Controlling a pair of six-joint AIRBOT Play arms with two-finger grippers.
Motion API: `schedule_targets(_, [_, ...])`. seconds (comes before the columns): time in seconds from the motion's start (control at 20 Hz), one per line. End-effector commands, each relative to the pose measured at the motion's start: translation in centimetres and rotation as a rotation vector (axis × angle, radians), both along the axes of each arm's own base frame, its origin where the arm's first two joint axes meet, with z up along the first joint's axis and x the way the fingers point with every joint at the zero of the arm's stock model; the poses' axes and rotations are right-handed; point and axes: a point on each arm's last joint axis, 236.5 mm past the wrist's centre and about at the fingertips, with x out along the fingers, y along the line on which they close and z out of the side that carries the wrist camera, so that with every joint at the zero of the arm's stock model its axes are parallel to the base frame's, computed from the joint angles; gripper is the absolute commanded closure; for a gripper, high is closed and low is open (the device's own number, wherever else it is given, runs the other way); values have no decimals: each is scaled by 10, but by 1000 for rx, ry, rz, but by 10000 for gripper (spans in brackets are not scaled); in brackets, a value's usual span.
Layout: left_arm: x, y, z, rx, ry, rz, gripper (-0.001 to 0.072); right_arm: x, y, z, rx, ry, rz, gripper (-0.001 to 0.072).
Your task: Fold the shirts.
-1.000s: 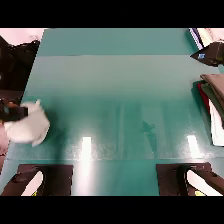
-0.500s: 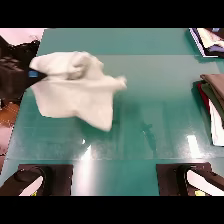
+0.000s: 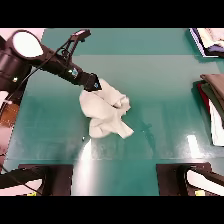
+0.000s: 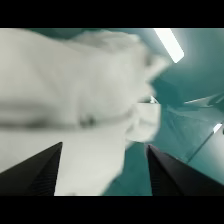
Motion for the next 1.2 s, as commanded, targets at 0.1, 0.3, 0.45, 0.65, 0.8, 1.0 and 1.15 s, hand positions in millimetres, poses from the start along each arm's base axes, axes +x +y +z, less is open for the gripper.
schedule_targets(0.1, [-8,64,-37,70,202,85,102,-1,-4,-4,-20,17,-7,693])
schedule_targets(0.3, [-57,57,-89,40,254,127,102,0,-4,-5,-20,20,-7,693])
schedule_targets(0.45, [-110,29,-143,-50,379,118,102,3,-4,-9,-16,31,-4,693])
schedule_targets(0.65, [-139,13,-199,-49,405,168,102,2,0,-22,-20,80,19,693])
schedule_targets(0.8, [-146,9,-214,-30,411,183,103,2,0,-26,-23,96,22,693])
schedule_targets(1.0, [-153,1,-229,-15,466,198,114,1,0,-27,-25,102,26,693])
schedule_targets(1.15, [-152,-7,-219,-49,473,186,665,0,0,-29,-26,109,29,693])
